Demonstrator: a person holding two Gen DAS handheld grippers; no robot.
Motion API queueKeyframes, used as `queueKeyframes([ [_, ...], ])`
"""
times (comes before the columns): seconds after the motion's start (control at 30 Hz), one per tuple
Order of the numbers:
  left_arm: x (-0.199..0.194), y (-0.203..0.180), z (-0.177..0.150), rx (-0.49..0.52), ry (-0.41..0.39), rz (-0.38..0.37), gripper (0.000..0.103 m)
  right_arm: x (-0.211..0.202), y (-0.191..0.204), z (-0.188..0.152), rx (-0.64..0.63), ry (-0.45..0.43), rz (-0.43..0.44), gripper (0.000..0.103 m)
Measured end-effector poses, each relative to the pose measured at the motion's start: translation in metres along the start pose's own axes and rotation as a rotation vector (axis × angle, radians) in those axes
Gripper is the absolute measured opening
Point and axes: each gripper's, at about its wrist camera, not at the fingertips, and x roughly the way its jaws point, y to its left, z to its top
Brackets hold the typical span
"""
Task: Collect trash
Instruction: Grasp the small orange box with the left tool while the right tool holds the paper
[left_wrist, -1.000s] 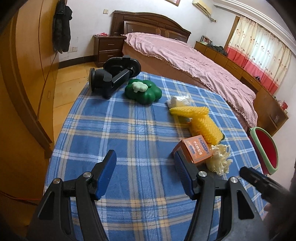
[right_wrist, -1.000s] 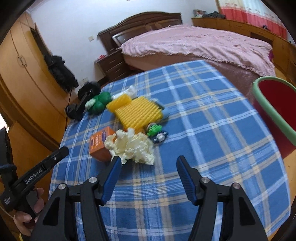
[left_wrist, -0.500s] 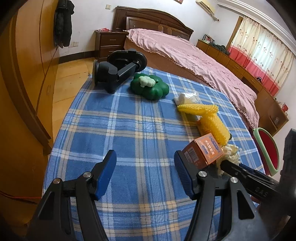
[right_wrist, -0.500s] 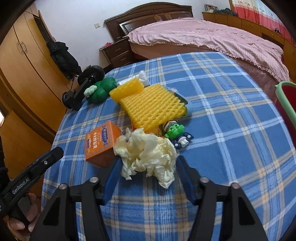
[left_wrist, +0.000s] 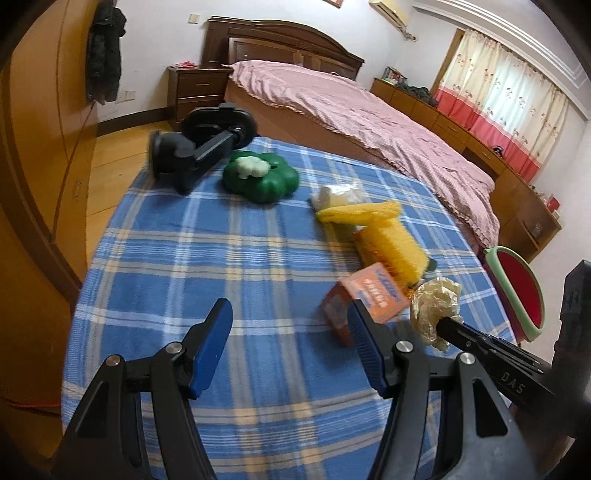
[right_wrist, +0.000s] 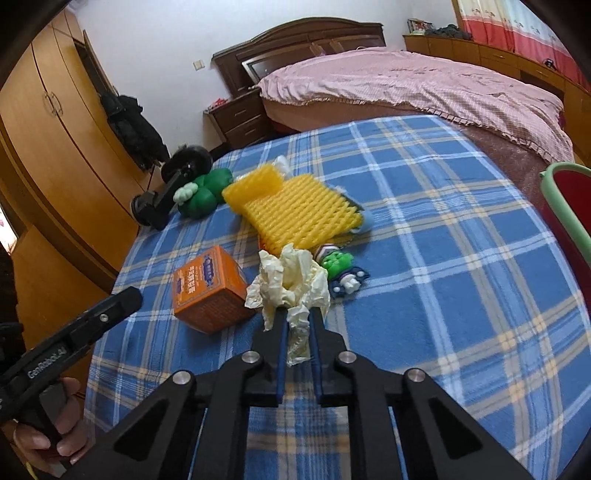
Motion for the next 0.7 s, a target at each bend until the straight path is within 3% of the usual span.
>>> queueKeyframes([
  [0.33, 0.011, -0.039, 0.002, 0.049, 0.016, -0.025, 0.065, -0.044, -0.024, 0.003, 0.069, -0.114, -0.002, 0.012],
  [0.43, 0.018, -0.053, 0.004, 0.058, 0.031, -0.04, 0.07, -0.052, -0.03, 0.004, 0.083, -0.141, -0.011, 0.012],
  [0.7, 0.04, -0.072, 0.005, 0.059, 0.074, 0.034, 0.07, -0.059, -0.048, 0.002, 0.119, -0.156, -0.015, 0.012],
])
